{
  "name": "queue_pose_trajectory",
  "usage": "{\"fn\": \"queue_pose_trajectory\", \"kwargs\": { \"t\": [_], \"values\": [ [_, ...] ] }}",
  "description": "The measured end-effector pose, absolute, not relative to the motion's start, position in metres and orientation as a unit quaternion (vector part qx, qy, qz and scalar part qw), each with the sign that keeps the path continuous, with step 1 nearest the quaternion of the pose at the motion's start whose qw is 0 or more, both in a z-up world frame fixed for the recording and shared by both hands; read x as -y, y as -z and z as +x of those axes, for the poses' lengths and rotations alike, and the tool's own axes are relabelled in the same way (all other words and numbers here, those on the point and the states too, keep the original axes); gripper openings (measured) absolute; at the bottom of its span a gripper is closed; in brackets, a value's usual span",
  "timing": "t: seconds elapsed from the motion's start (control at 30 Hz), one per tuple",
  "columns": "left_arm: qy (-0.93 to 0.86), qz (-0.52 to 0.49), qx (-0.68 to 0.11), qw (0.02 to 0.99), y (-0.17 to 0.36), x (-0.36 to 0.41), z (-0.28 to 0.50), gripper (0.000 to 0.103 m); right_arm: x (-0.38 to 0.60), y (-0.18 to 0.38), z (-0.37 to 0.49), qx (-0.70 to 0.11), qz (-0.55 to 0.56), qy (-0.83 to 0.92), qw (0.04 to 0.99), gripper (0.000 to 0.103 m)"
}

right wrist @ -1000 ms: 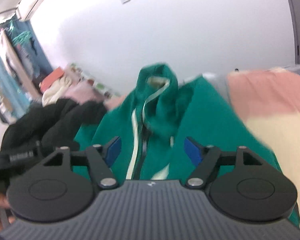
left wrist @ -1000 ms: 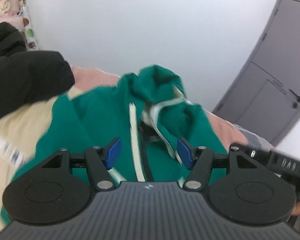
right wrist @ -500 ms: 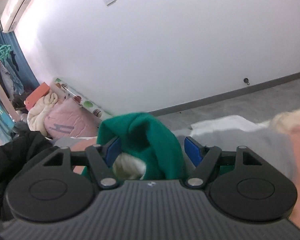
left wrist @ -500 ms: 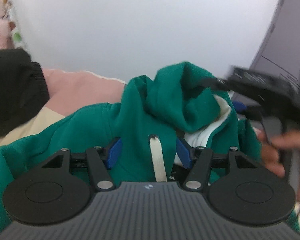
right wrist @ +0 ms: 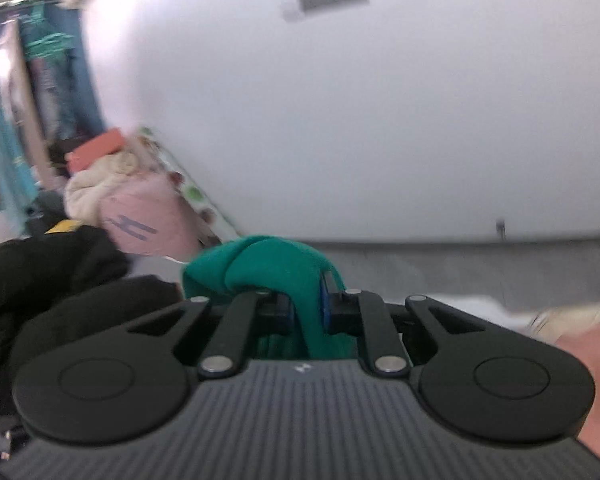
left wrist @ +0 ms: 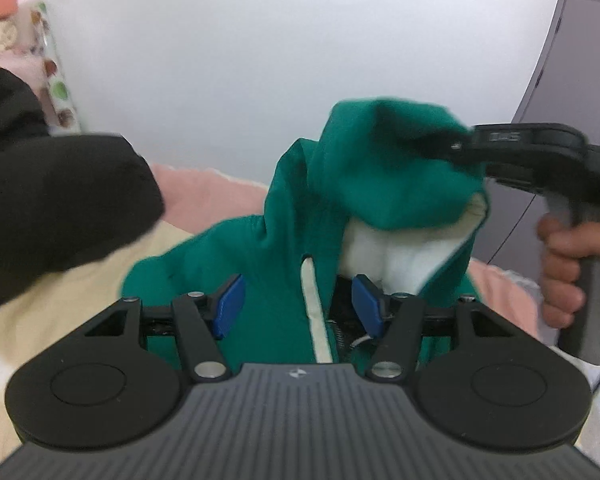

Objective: Fold large clothes
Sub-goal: 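Lift the hood with the right gripper, fold it onto the front, release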

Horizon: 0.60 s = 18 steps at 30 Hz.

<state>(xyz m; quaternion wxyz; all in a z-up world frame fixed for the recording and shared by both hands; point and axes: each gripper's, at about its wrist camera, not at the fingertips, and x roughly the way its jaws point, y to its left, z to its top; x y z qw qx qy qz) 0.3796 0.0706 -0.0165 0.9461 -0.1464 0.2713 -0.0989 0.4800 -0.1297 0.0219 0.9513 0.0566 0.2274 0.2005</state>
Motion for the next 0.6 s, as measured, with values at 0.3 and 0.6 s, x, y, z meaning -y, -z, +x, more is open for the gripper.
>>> {"fn": "queue_pose_trajectory", "kwargs": {
  "t": [0.3, 0.6],
  "values": [
    [0.061, -0.179, -0.226, 0.956, -0.032, -0.090, 0.233, 0.067, 0.147, -0.105, 0.309, -0.129, -0.018, -0.265, 0.955, 0.015],
    [0.033, -0.164, -0.214, 0.963, -0.027, -0.075, 0.116, 0.071, 0.160, -0.067, 0.169, -0.143, -0.060, -0.298, 0.942, 0.014]
  ]
}}
